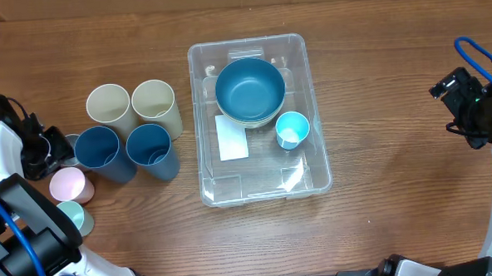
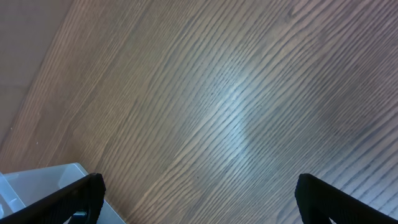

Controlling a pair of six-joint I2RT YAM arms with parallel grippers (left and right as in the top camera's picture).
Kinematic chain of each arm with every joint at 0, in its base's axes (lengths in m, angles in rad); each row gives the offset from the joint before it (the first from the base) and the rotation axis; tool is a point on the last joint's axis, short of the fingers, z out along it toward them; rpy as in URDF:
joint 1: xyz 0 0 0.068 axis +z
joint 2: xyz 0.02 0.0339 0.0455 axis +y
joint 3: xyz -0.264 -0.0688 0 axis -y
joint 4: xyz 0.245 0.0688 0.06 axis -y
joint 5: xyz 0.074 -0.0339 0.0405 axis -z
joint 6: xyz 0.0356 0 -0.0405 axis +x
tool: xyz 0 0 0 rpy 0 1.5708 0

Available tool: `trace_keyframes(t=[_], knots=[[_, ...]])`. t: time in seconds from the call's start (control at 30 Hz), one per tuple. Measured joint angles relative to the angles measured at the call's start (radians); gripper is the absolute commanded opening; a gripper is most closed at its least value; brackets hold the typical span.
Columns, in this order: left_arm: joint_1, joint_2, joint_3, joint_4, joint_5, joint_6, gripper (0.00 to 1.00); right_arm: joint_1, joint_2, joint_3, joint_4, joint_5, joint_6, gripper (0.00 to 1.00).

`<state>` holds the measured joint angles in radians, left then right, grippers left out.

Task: Pack container
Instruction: 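Move the left gripper to the pale grey-blue cup and grasp it, then carry the grey-blue cup into the bin and drop it into the light blue cup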

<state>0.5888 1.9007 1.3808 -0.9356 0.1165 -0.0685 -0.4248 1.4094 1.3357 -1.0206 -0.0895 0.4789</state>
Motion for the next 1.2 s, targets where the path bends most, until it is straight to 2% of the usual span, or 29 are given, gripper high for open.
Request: trace_keyframes(t=[0.03,0.07,0.27,0.33,0.43,0.53,0.83,0.93,1.03,1.2], knots=[[0.000,0.000,-0.008,0.008,0.000,-0.001,0.16,0.000,0.000,0.000,0.000,0.000,0.000,1.00],[0.000,0.000,-0.020,0.019,0.001,0.001,0.14,0.000,0.000,0.000,0.000,0.000,0.000,1.00],[0.000,0.000,-0.023,0.047,0.000,0.001,0.08,0.000,0.000,0.000,0.000,0.000,0.000,1.00],[0.000,0.000,-0.017,0.037,0.000,-0.003,0.04,0.000,0.000,0.000,0.000,0.000,0.000,1.00],[0.000,0.002,0.031,-0.010,0.000,-0.003,0.04,0.000,0.000,0.000,0.000,-0.001,0.000,1.00],[0.000,0.005,0.151,-0.101,-0.001,-0.004,0.04,0.000,0.000,0.000,0.000,0.000,0.000,1.00],[-0.029,-0.011,0.750,-0.408,0.020,-0.018,0.04,0.000,0.000,0.000,0.000,0.000,0.000,1.00],[-0.095,-0.050,0.878,-0.484,0.056,-0.017,0.04,0.000,0.000,0.000,0.000,0.000,0.000,1.00],[-0.222,-0.098,0.938,-0.533,0.085,-0.006,0.04,0.000,0.000,0.000,0.000,0.000,0.000,1.00],[-0.542,-0.132,0.952,-0.586,0.111,0.024,0.04,0.000,0.000,0.000,0.000,-0.001,0.000,1.00]])
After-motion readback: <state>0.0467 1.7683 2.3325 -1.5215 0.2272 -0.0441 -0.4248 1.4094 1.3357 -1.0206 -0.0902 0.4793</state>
